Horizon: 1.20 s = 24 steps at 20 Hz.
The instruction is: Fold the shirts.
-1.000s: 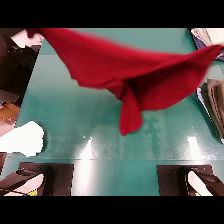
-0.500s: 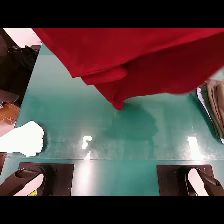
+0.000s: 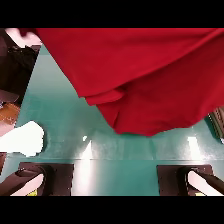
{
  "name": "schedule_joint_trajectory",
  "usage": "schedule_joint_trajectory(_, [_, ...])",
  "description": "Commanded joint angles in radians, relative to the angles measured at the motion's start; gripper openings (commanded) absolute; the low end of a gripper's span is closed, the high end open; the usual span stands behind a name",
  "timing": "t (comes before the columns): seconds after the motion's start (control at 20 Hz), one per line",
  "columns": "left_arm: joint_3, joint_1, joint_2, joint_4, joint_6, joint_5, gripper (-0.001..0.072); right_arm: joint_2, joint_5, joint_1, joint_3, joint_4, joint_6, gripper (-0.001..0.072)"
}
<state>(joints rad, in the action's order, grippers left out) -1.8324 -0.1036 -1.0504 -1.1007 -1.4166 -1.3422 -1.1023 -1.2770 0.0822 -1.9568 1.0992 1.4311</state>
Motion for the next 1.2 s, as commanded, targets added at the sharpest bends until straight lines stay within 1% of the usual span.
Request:
schedule_joint_trajectory(0.0, [0.158, 0.000, -0.158, -0.080, 0.003, -0.016, 0.0023, -0.194, -0.013, -0.214, 0.103, 0.181, 0.024, 0.0015])
schedule_joint_trajectory(0.1, [0.198, 0.001, -0.296, -0.104, 0.023, -0.016, 0.0023, -0.317, 0.020, -0.257, 0.148, 0.240, 0.039, 0.0015])
schedule_joint_trajectory(0.25, [0.198, 0.018, -0.502, -0.111, 0.033, 0.021, 0.0023, -0.469, 0.048, -0.261, 0.176, 0.227, 0.046, 0.0016])
schedule_joint_trajectory(0.4, [0.198, 0.061, -0.642, -0.108, -0.019, 0.054, 0.0025, -0.565, 0.057, -0.261, 0.176, 0.227, 0.053, 0.0017])
schedule_joint_trajectory(0.45, [0.198, 0.077, -0.661, -0.108, -0.025, 0.061, 0.0077, -0.581, 0.073, -0.261, 0.176, 0.227, 0.057, 0.0019])
schedule_joint_trajectory(0.5, [0.198, 0.093, -0.667, -0.107, -0.025, 0.069, 0.0381, -0.590, 0.090, -0.260, 0.176, 0.227, 0.074, 0.0066])
schedule_joint_trajectory(0.55, [0.192, 0.110, -0.667, -0.104, -0.025, 0.070, 0.0663, -0.592, 0.107, -0.256, 0.176, 0.226, 0.097, 0.0280])
schedule_joint_trajectory(0.6, [0.175, 0.130, -0.666, -0.101, -0.031, 0.051, 0.0661, -0.591, 0.115, -0.254, 0.172, 0.223, 0.112, 0.0434])
schedule_joint_trajectory(0.65, [0.154, 0.153, -0.664, -0.099, -0.032, 0.018, 0.0610, -0.591, 0.112, -0.245, 0.157, 0.217, 0.113, 0.0437])
schedule_joint_trajectory(0.75, [0.122, 0.200, -0.645, -0.077, -0.032, -0.057, 0.0610, -0.576, 0.067, -0.219, 0.127, 0.161, 0.112, 0.0421])
schedule_joint_trajectory(0.8, [0.129, 0.223, -0.626, -0.064, -0.032, -0.079, 0.0610, -0.557, 0.043, -0.201, 0.125, 0.132, 0.104, 0.0283])
schedule_joint_trajectory(0.85, [0.145, 0.235, -0.601, -0.059, -0.032, -0.091, 0.0610, -0.537, 0.011, -0.182, 0.126, 0.111, 0.091, 0.0214])
schedule_joint_trajectory(1.0, [0.290, 0.223, -0.503, -0.035, -0.023, -0.049, 0.0610, -0.488, -0.127, -0.144, 0.127, 0.066, 0.060, 0.0214])
schedule_joint_trajectory(1.15, [0.576, 0.157, -0.368, 0.053, -0.023, 0.109, 0.0609, -0.447, -0.227, -0.139, 0.127, 0.069, 0.044, 0.0214])
